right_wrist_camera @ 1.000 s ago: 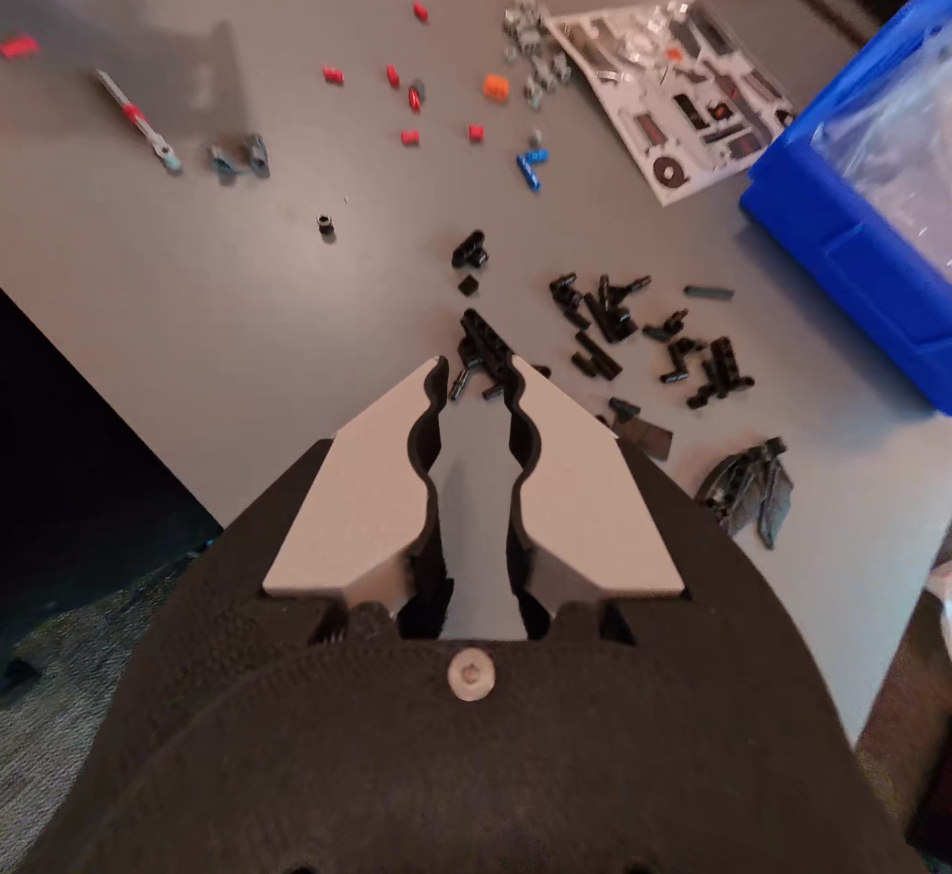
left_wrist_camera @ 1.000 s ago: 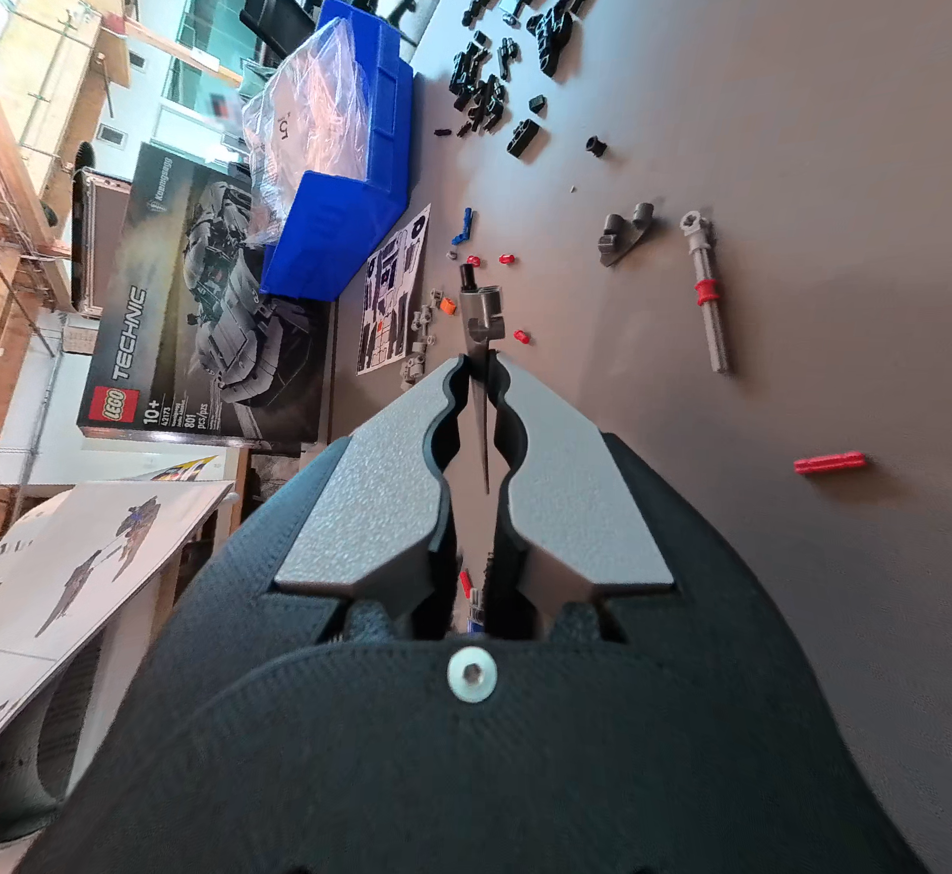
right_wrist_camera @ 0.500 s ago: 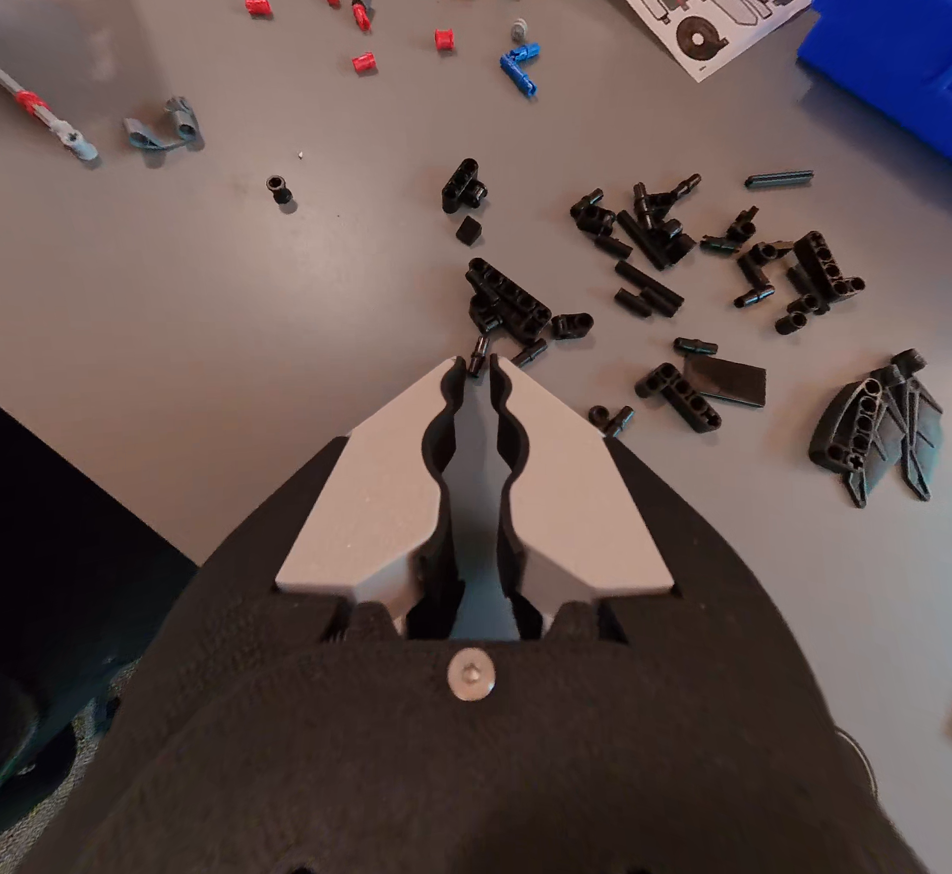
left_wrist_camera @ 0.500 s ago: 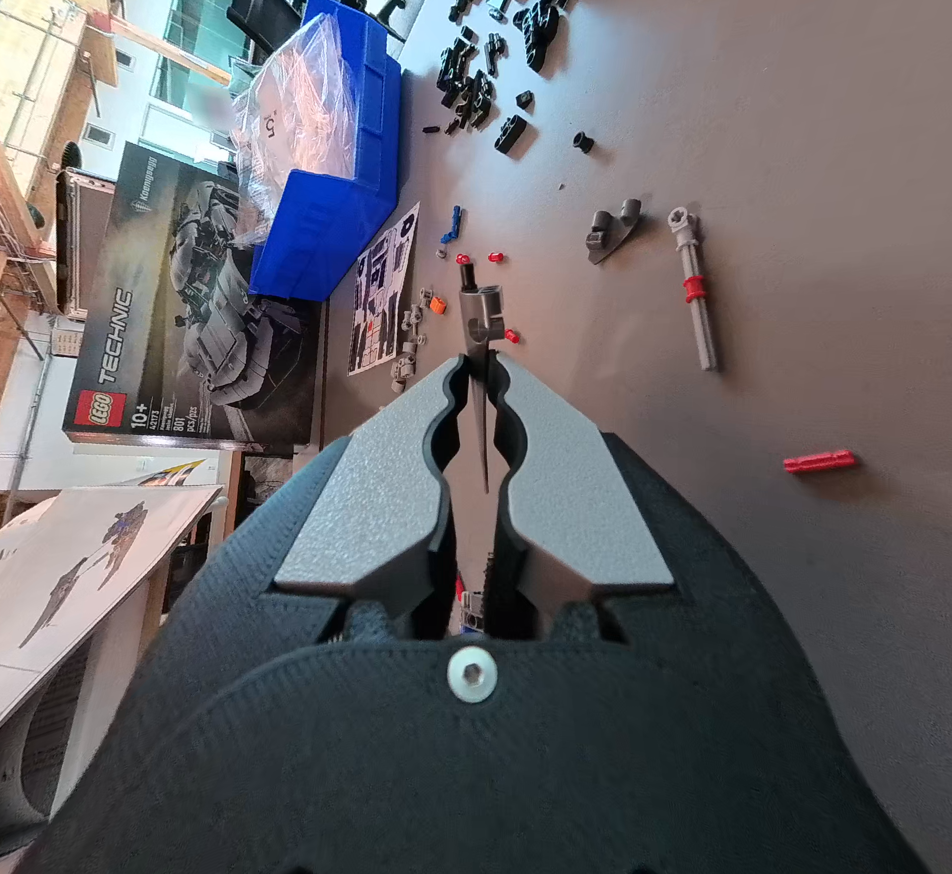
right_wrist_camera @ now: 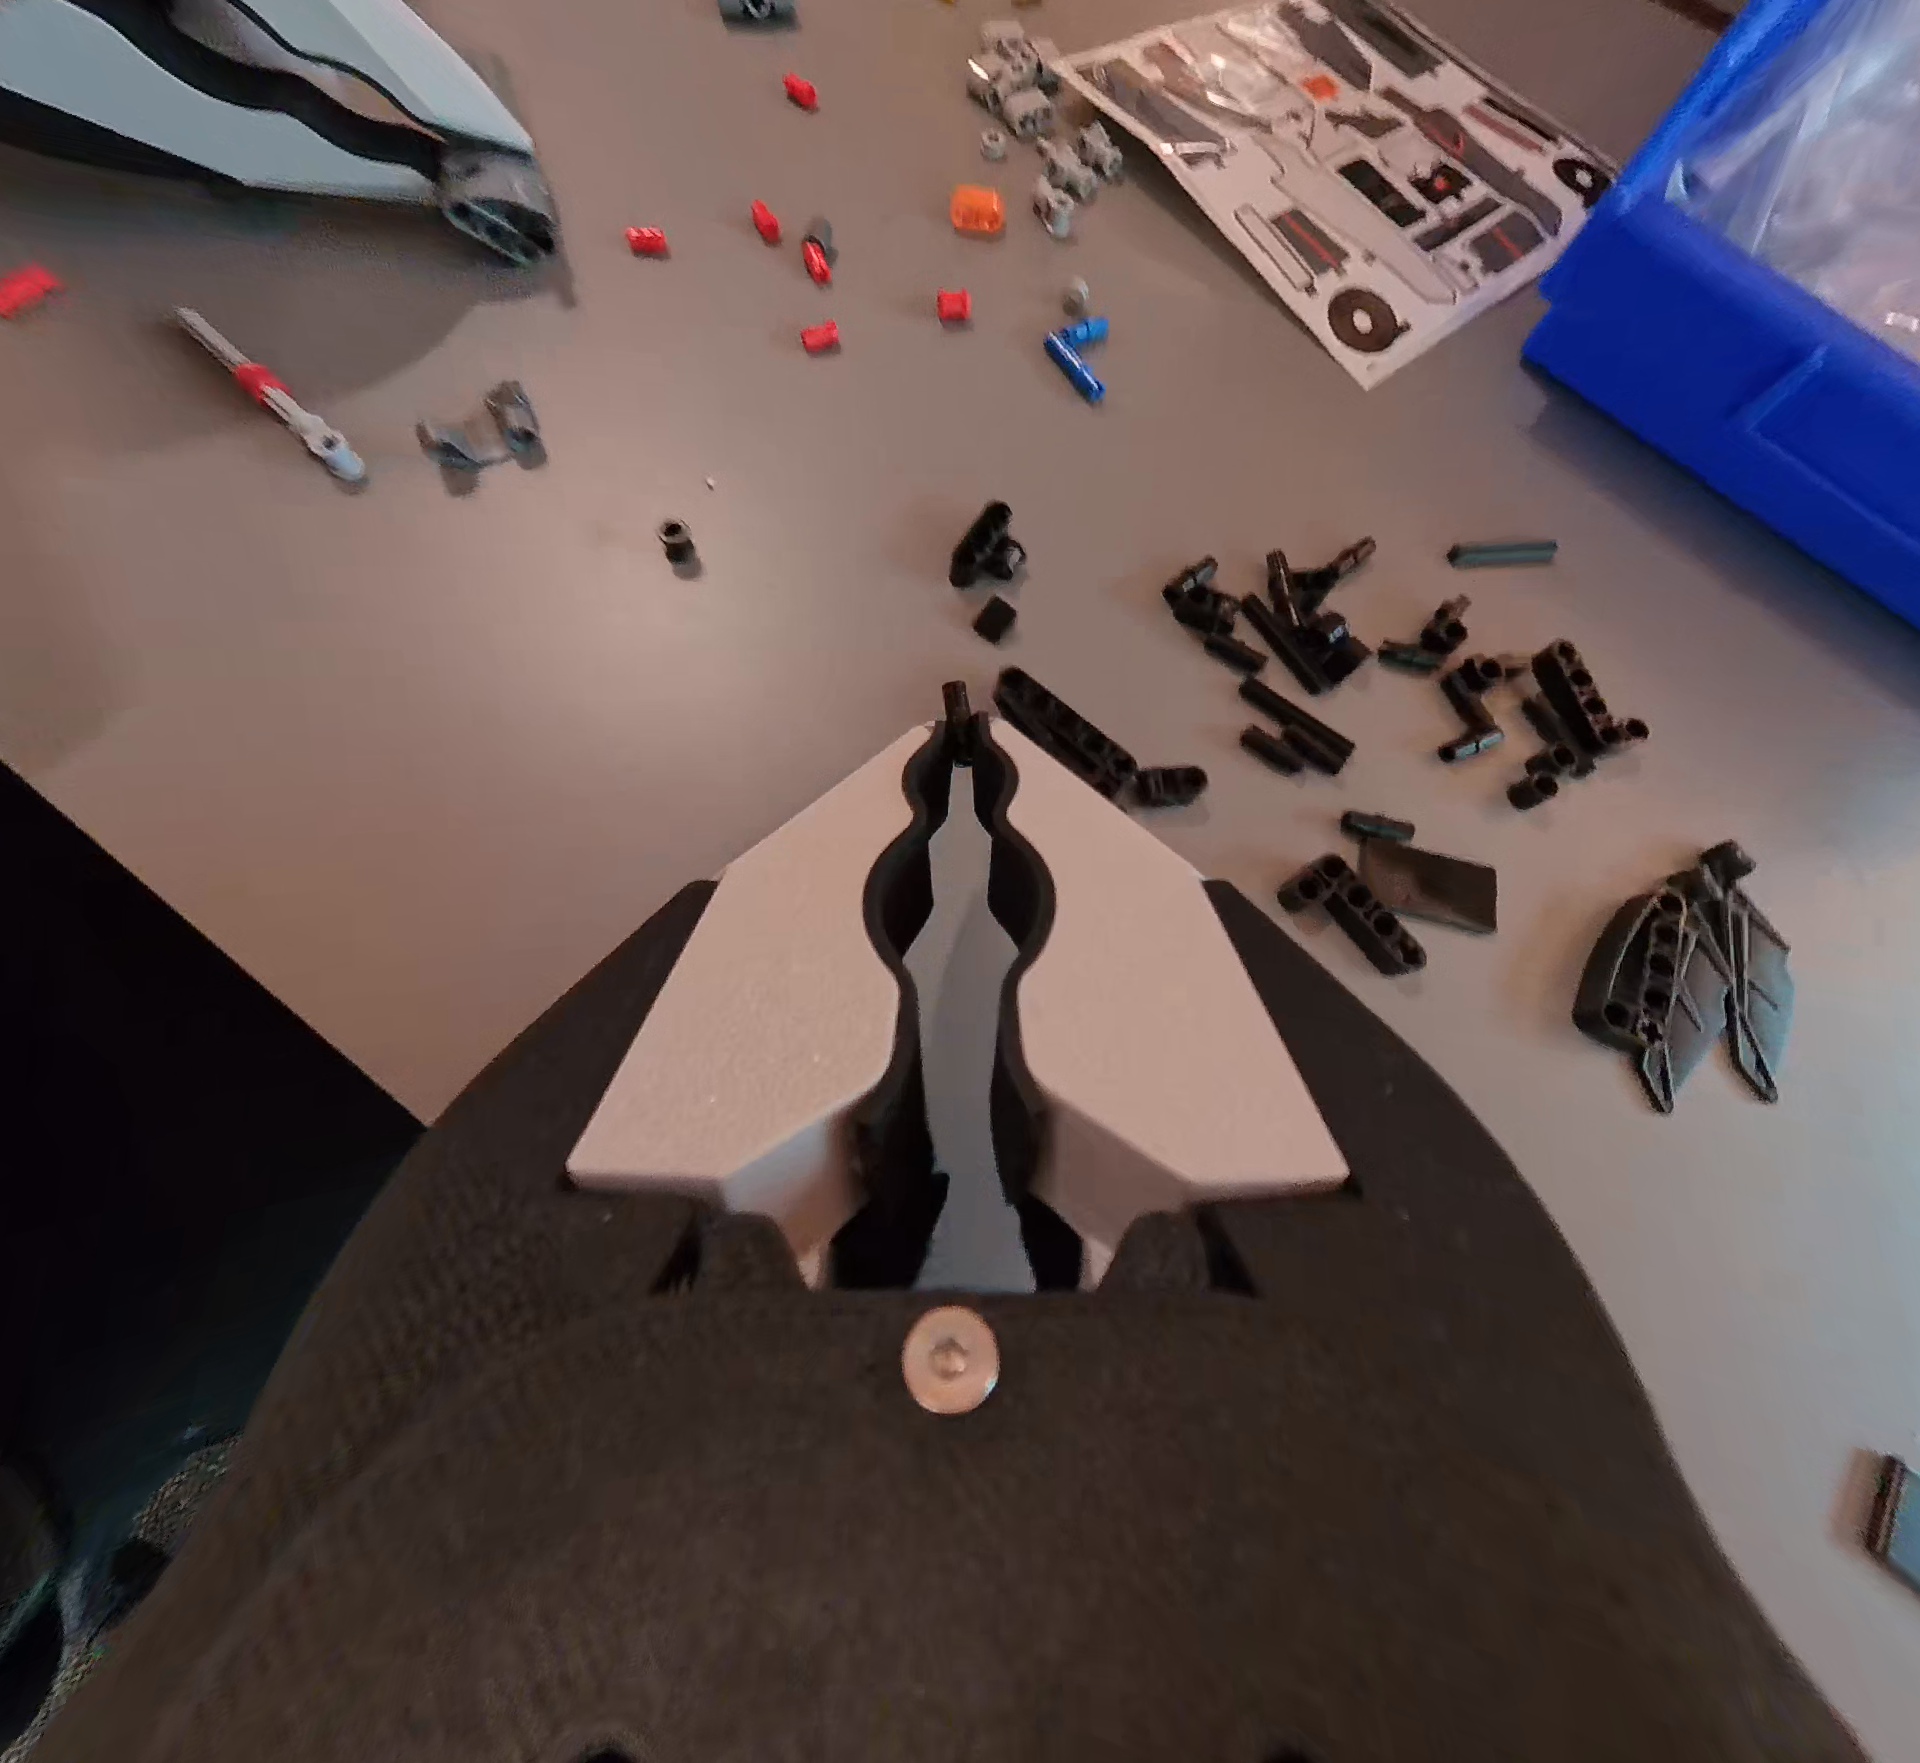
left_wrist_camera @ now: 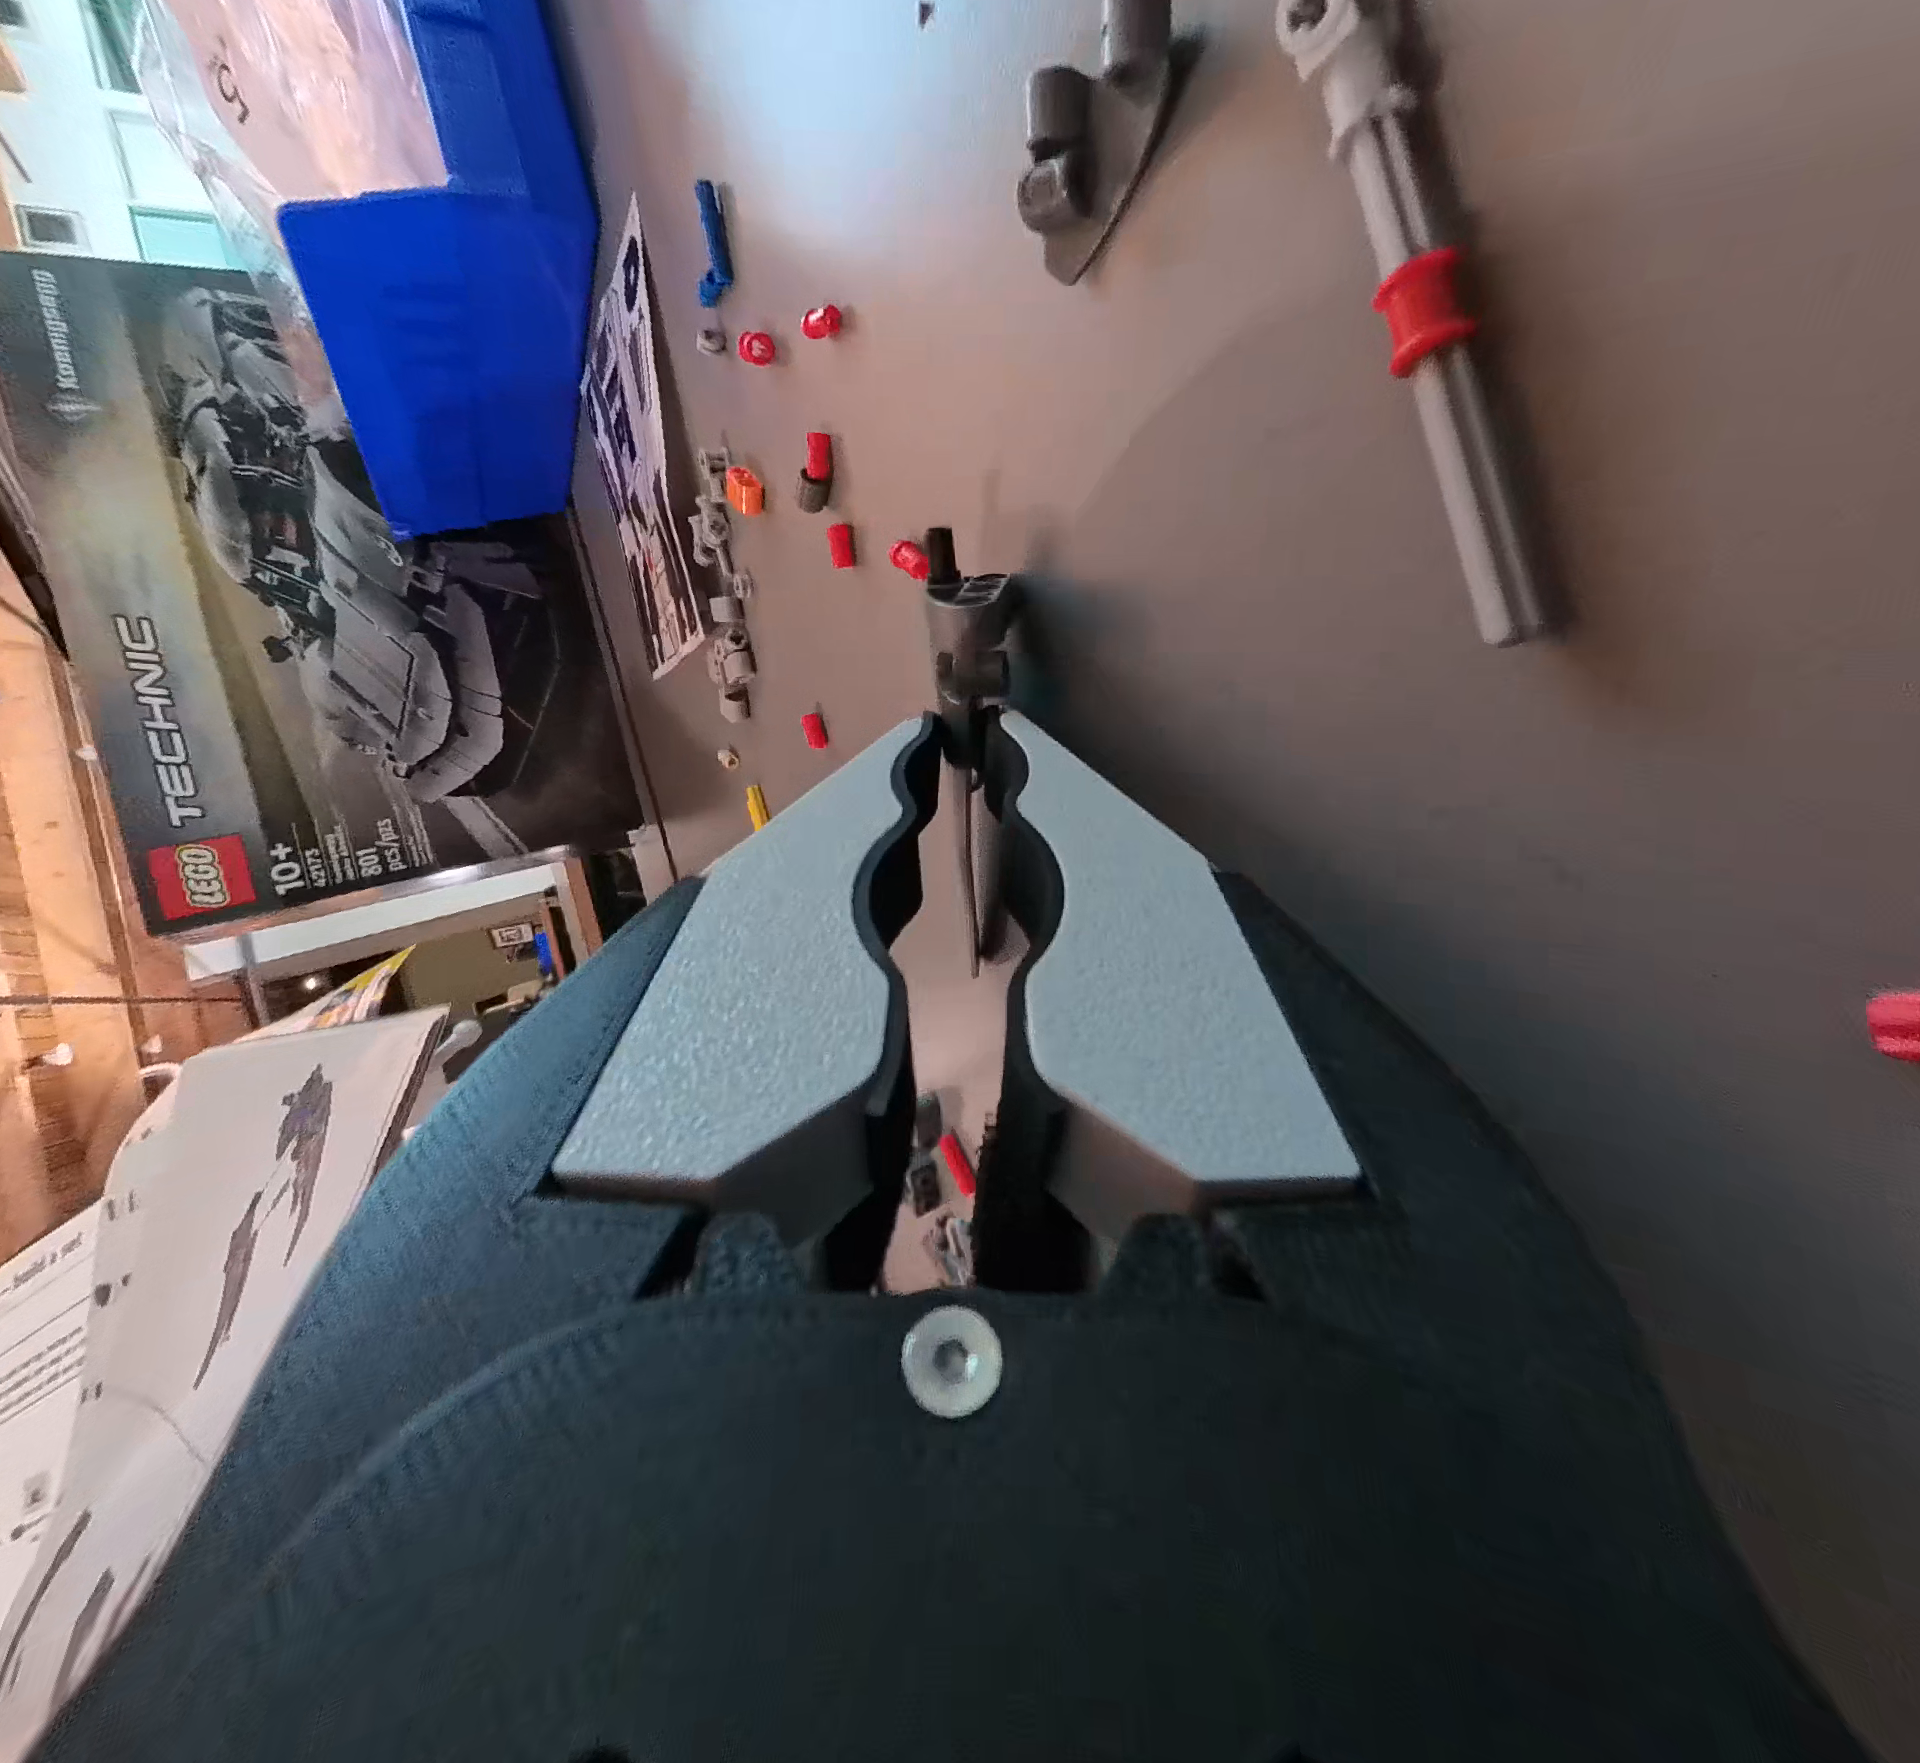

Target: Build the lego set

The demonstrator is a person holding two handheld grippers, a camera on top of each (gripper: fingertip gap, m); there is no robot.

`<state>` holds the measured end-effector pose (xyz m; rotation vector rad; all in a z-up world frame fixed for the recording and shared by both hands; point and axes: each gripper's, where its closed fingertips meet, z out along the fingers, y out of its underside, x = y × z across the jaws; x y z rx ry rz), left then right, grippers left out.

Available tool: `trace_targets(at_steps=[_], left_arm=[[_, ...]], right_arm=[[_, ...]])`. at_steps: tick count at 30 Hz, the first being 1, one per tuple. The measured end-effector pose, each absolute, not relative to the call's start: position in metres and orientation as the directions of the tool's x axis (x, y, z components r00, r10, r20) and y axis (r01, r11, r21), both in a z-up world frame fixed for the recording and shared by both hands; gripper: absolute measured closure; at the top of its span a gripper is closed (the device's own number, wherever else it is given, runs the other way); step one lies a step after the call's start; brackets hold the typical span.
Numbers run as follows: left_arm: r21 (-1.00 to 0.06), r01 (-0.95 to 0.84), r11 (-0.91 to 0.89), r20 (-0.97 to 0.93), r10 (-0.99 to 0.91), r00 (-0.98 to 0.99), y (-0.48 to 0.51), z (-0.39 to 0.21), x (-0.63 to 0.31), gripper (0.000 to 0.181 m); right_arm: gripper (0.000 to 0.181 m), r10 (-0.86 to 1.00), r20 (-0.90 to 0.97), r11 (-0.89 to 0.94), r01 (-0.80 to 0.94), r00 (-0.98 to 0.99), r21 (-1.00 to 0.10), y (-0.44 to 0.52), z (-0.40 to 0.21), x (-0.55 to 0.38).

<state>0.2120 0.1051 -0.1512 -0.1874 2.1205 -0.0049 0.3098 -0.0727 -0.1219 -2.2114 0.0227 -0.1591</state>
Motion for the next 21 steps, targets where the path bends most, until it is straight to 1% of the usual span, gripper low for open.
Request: trace_targets(at_steps=[3, 6, 8, 10, 11, 15, 16, 18, 21], left_arm=[[-0.074, -0.143, 0.987, -0.846, -0.138, -0.515, 0.109, -0.15, 0.212, 0.176], [-0.072, -0.157, 0.985, -0.857, -0.141, -0.495, 0.114, -0.147, 0.213, 0.165], [-0.101, -0.167, 0.981, -0.842, -0.174, -0.51, 0.116, -0.145, 0.21, 0.16], [-0.119, -0.17, 0.978, -0.842, -0.19, -0.506, 0.119, -0.137, 0.207, 0.151], [-0.126, -0.173, 0.977, -0.852, -0.196, -0.486, 0.123, -0.13, 0.207, 0.152], [-0.186, -0.18, 0.966, -0.865, -0.248, -0.436, 0.136, -0.108, 0.199, 0.146], [-0.2, -0.167, 0.965, -0.877, -0.252, -0.41, 0.136, -0.101, 0.197, 0.145], [-0.244, -0.083, 0.966, -0.906, -0.258, -0.335, 0.127, -0.081, 0.191, 0.149], [-0.228, 0.024, 0.973, -0.949, -0.216, -0.231, 0.109, -0.056, 0.184, 0.147]], right_arm=[[0.18, -0.038, 0.127, -0.576, 0.082, 0.991, -0.813, -0.059, -0.108, 0.297], [0.18, 0.018, 0.135, -0.554, 0.122, 0.991, -0.824, -0.04, -0.097, 0.281], [0.18, 0.059, 0.134, -0.546, 0.144, 0.989, -0.825, -0.026, -0.094, 0.27], [0.18, 0.096, 0.131, -0.528, 0.162, 0.987, -0.834, -0.011, -0.09, 0.26], [0.18, 0.117, 0.121, -0.511, 0.164, 0.986, -0.844, -0.004, -0.086, 0.254], [0.181, 0.2, 0.077, -0.449, 0.162, 0.977, -0.879, 0.022, -0.069, 0.233], [0.181, 0.224, 0.059, -0.435, 0.154, 0.973, -0.887, 0.028, -0.066, 0.227], [0.18, 0.273, 0.006, -0.406, 0.12, 0.962, -0.906, 0.04, -0.059, 0.217], [0.18, 0.348, -0.086, -0.381, 0.057, 0.933, -0.923, 0.053, -0.052, 0.204]])
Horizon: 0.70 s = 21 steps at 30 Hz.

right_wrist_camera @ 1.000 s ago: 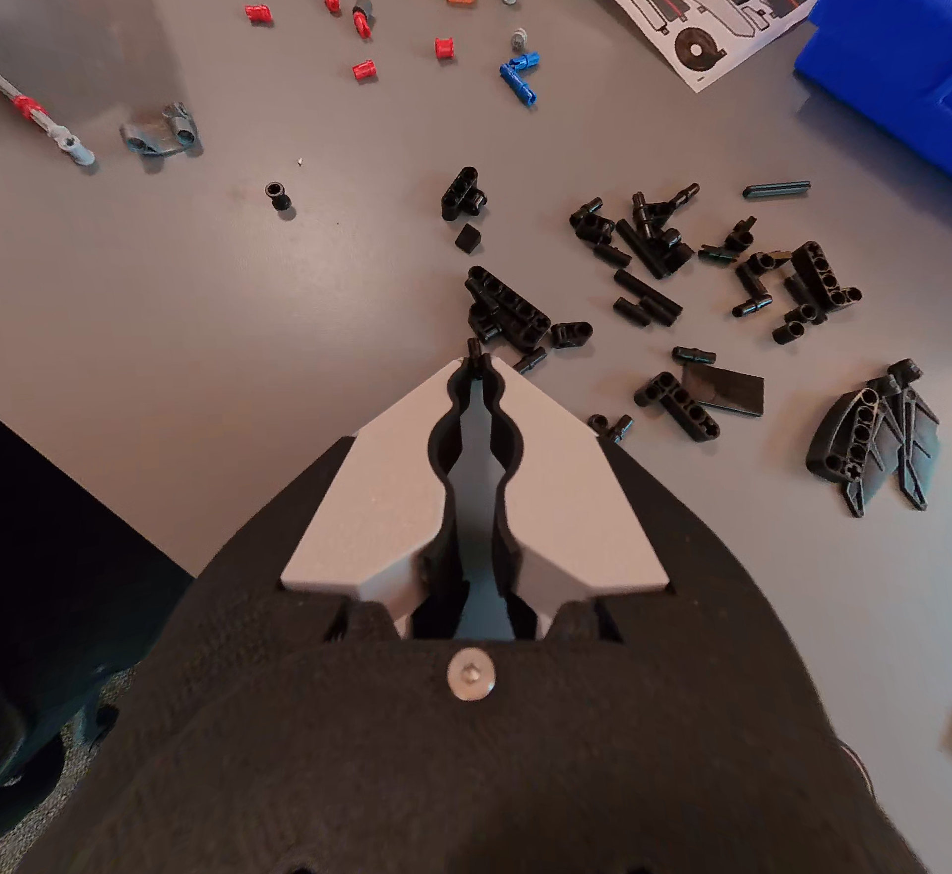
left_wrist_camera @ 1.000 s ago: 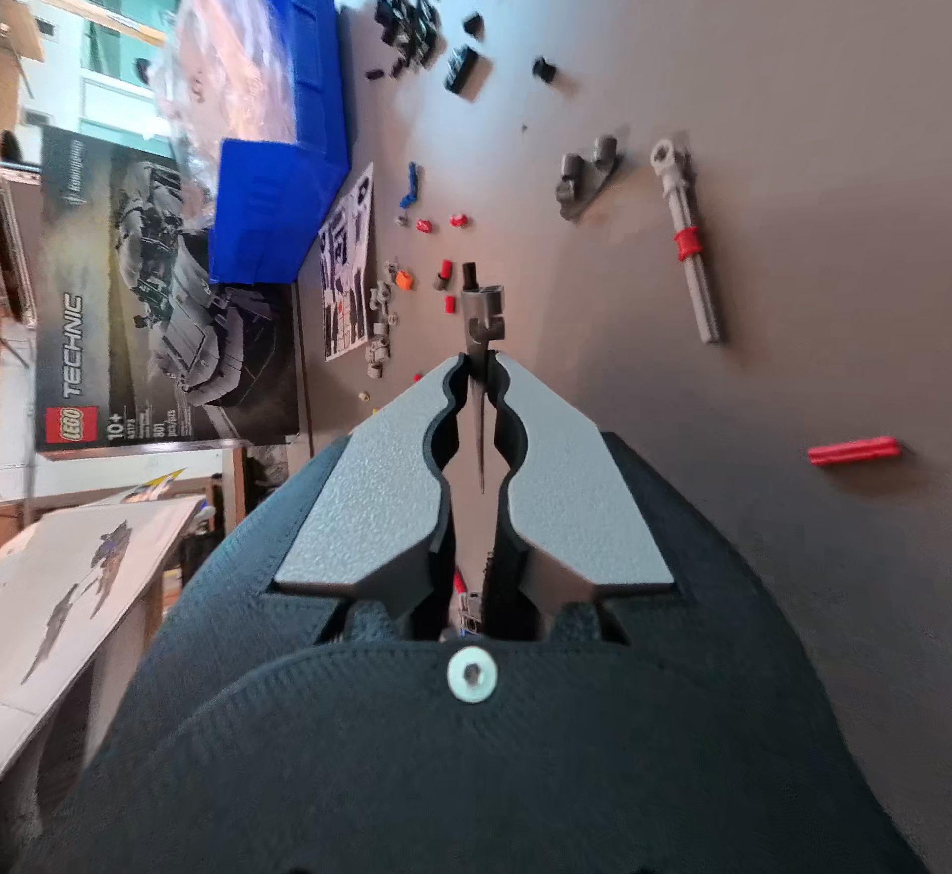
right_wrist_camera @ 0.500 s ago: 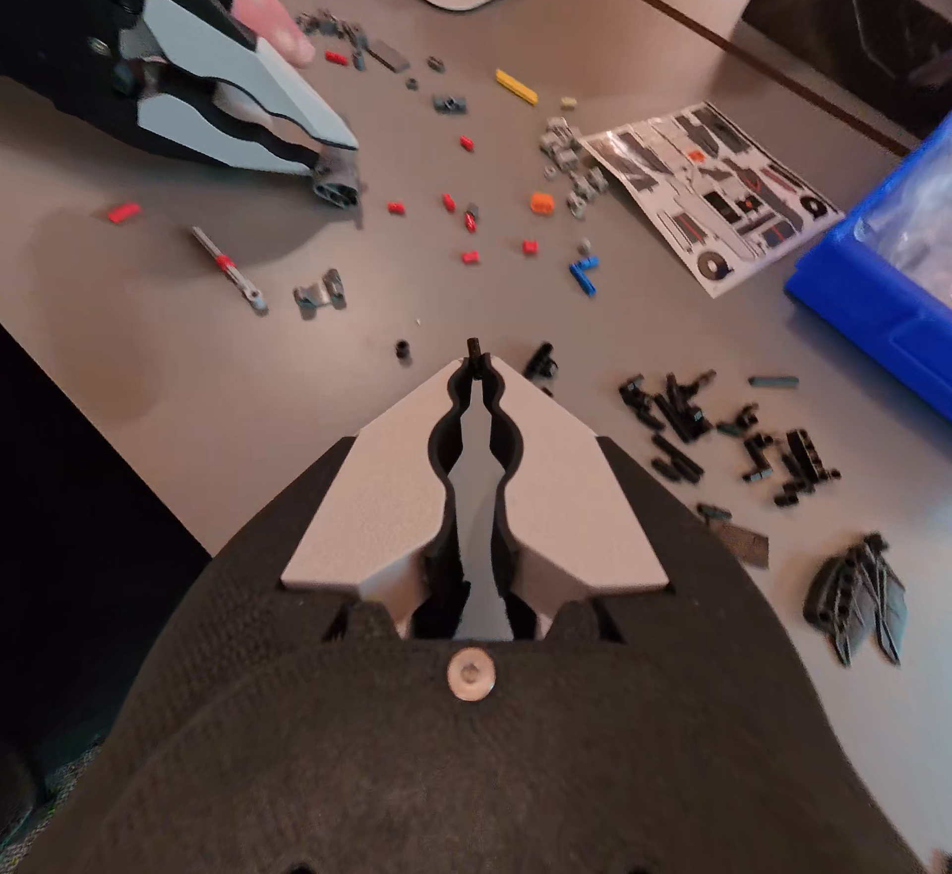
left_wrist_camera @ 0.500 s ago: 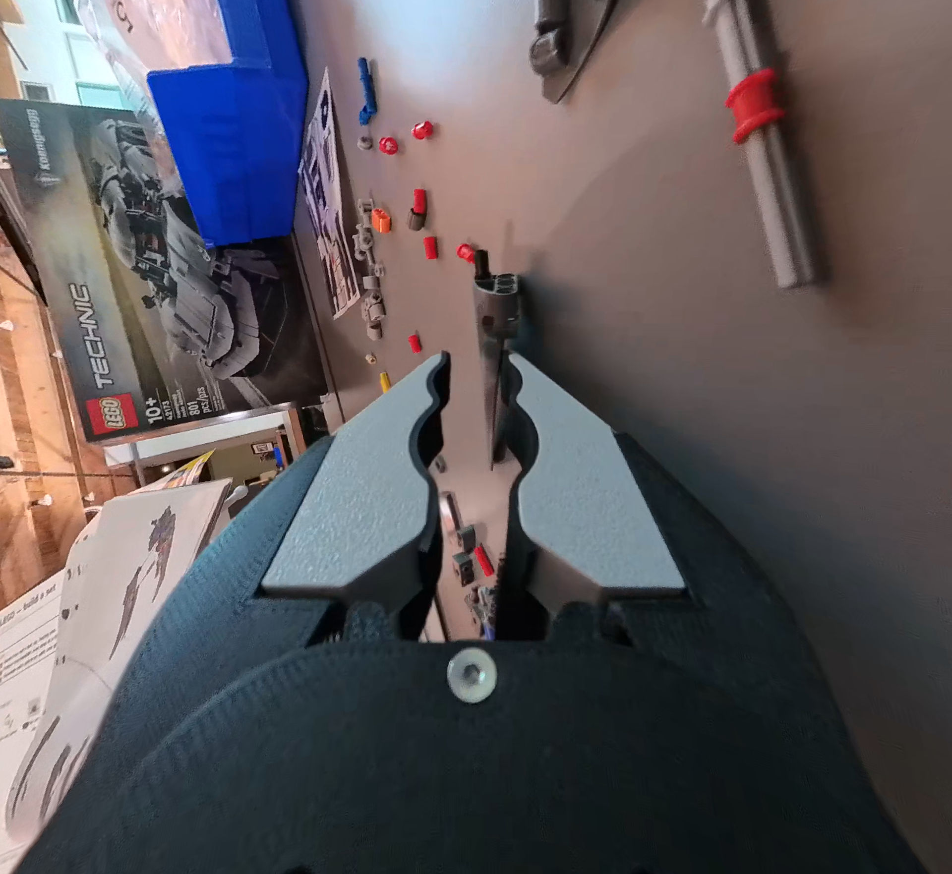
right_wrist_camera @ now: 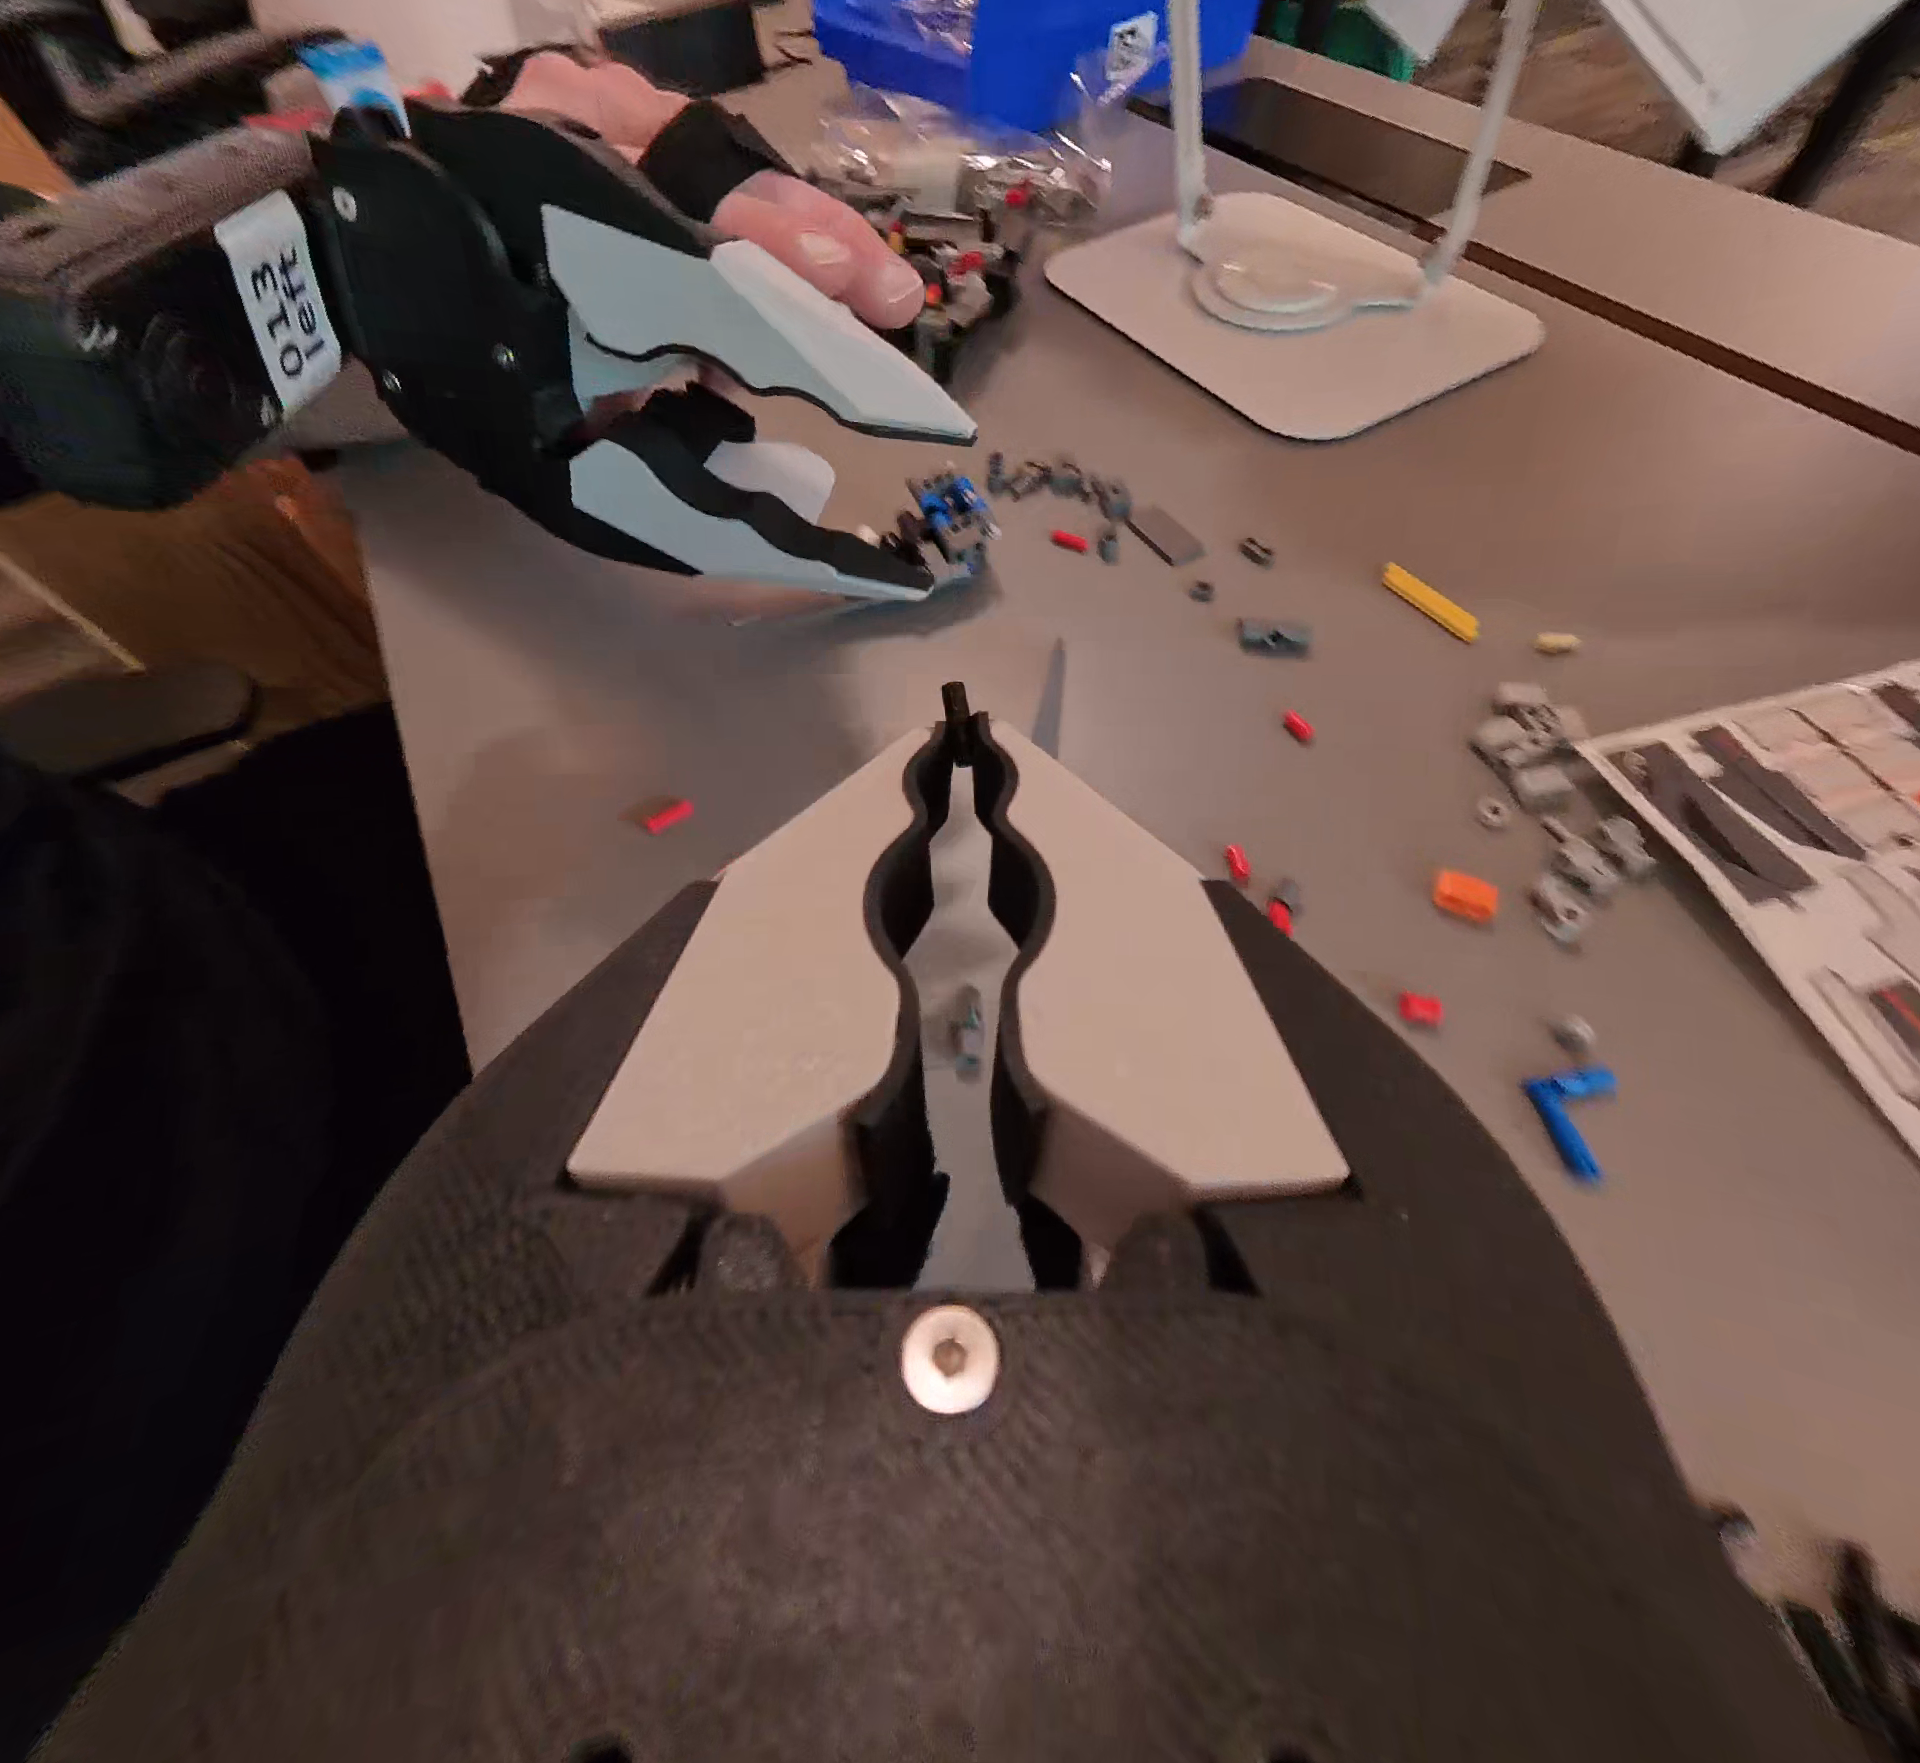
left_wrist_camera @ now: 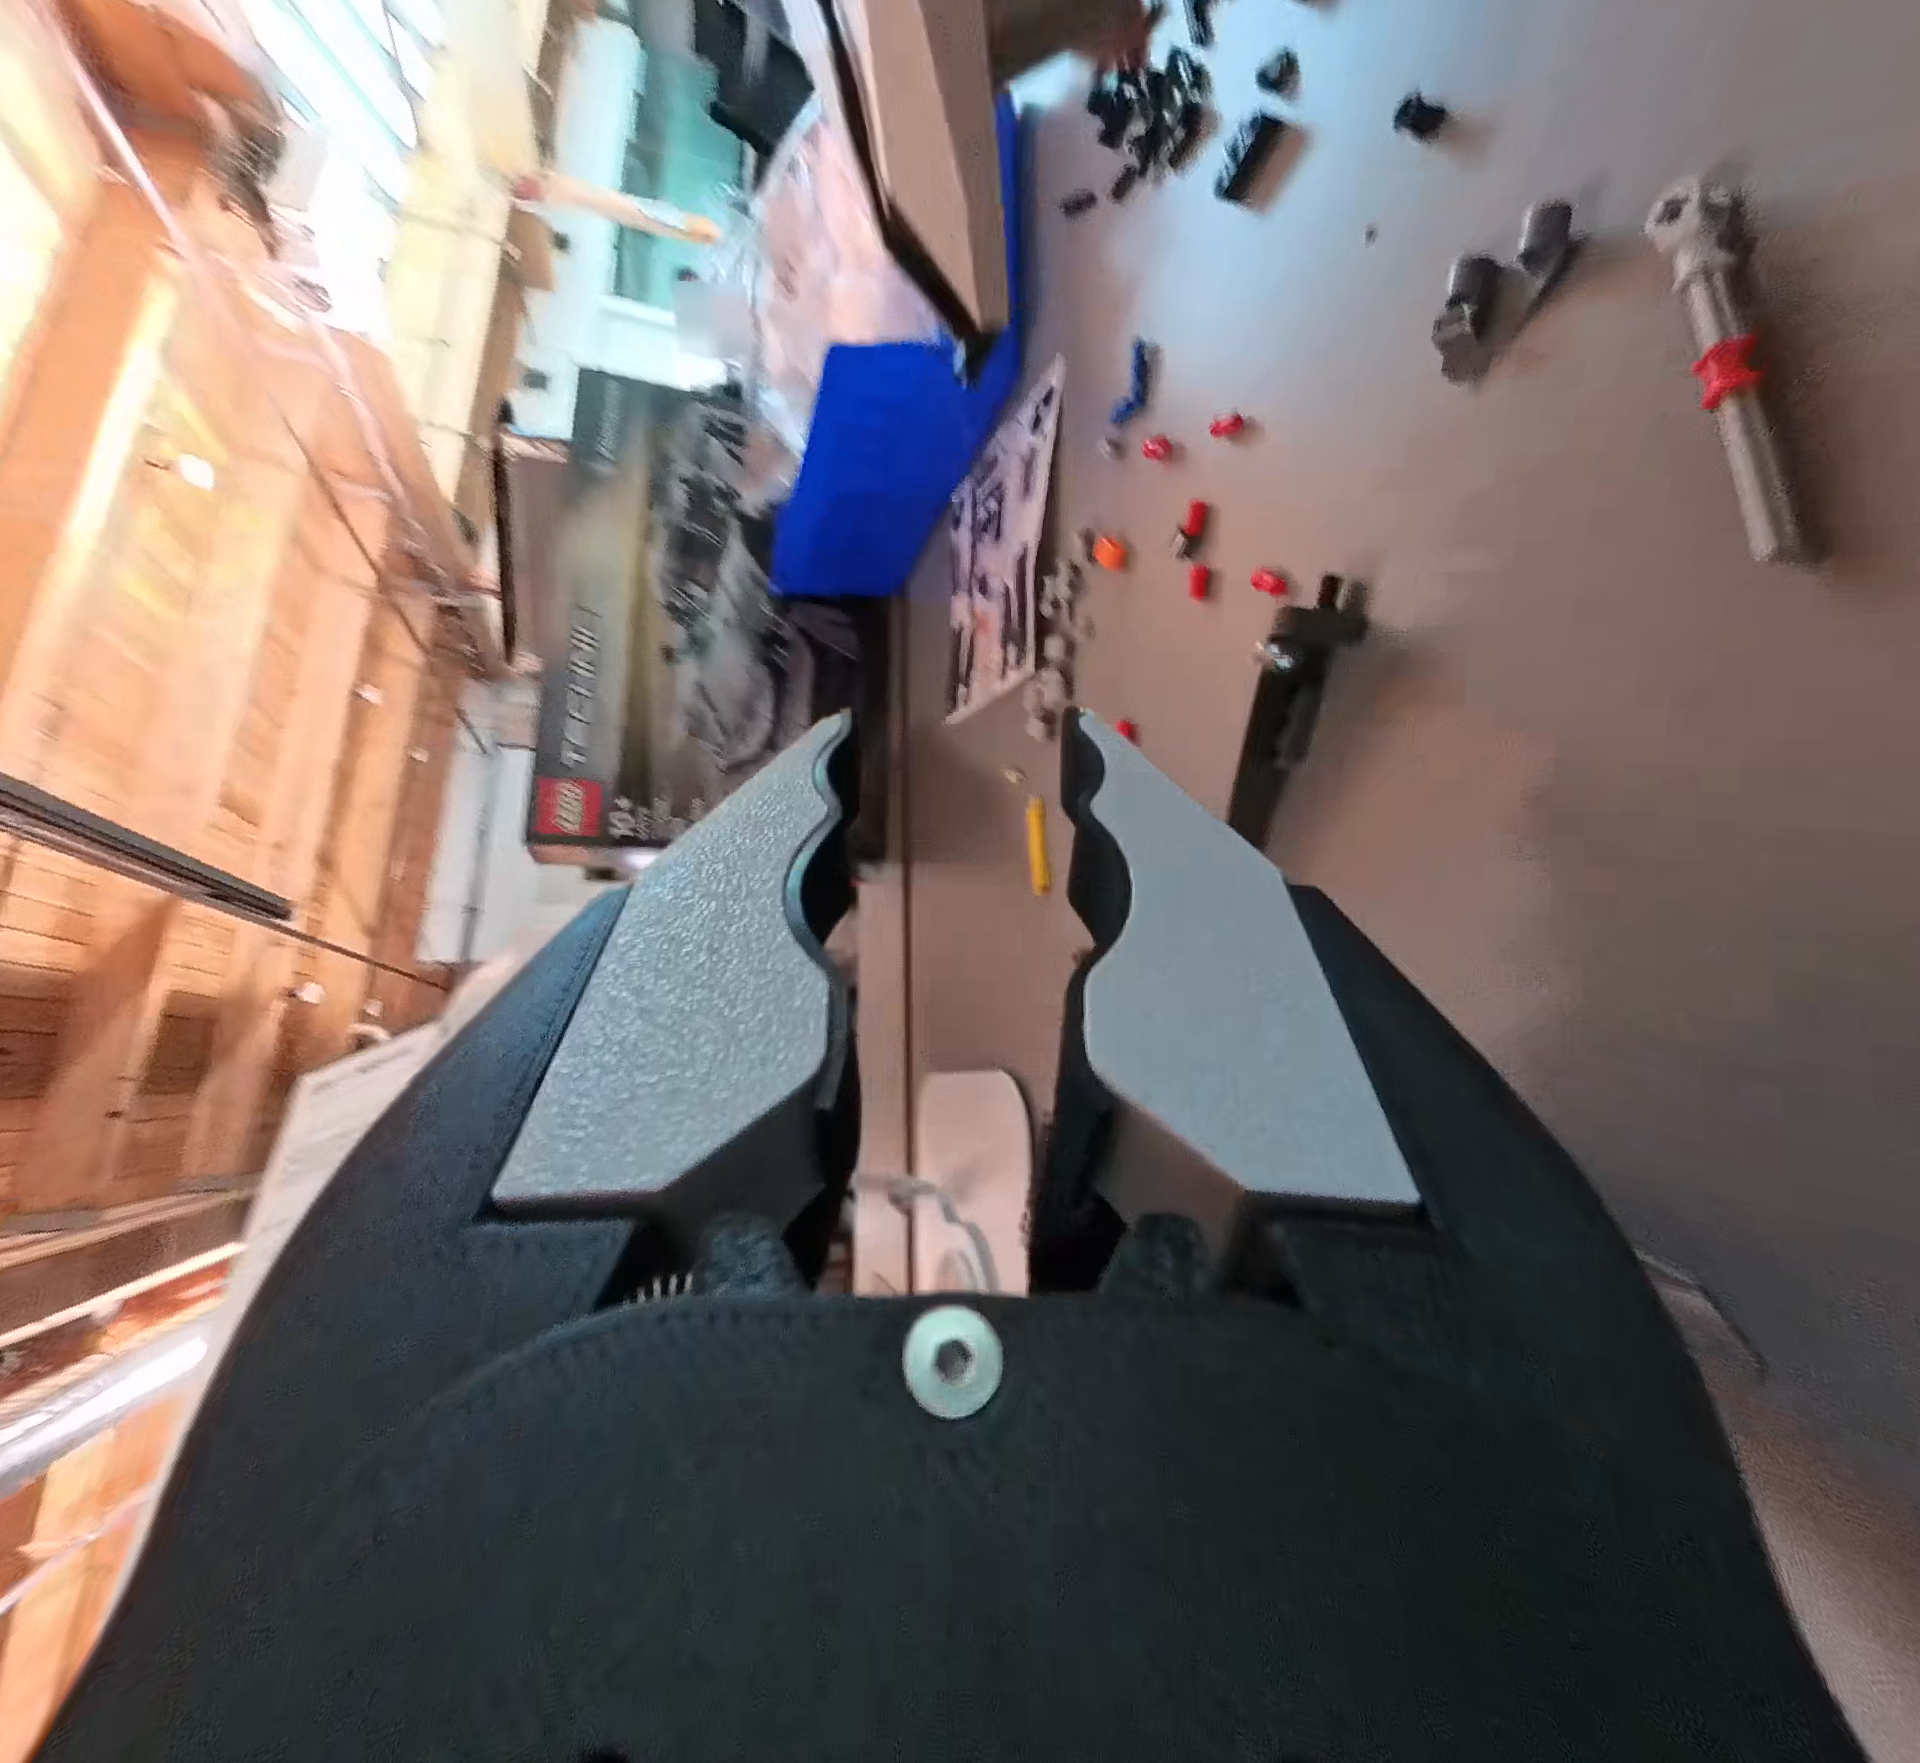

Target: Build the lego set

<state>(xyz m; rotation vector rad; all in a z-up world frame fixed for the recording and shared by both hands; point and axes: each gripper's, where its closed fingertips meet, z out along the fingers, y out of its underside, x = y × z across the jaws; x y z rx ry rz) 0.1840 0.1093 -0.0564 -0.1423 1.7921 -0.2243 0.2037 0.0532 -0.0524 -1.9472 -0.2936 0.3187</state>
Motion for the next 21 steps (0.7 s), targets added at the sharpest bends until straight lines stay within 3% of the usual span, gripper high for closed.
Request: trace_targets(at_steps=[7, 14, 16, 21], left_arm=[[-0.193, 0.133, 0.972, -0.967, -0.165, -0.195, 0.076, -0.049, 0.179, 0.147], [-0.158, 0.145, 0.977, -0.979, -0.136, -0.151, 0.071, -0.051, 0.181, 0.177], [-0.147, 0.136, 0.98, -0.98, -0.126, -0.155, 0.072, -0.052, 0.181, 0.179], [-0.232, 0.127, 0.964, -0.97, -0.219, -0.109, 0.074, -0.039, 0.18, 0.181]], right_arm=[[0.181, 0.472, -0.181, -0.403, 0.028, 0.863, -0.915, 0.068, -0.051, 0.18], [0.181, 0.511, -0.208, -0.43, 0.039, 0.834, -0.902, 0.073, -0.051, 0.167], [0.18, 0.508, -0.215, -0.433, 0.031, 0.834, -0.901, 0.073, -0.051, 0.167], [0.179, 0.496, -0.22, -0.362, -0.03, 0.84, -0.932, 0.076, -0.036, 0.169]])
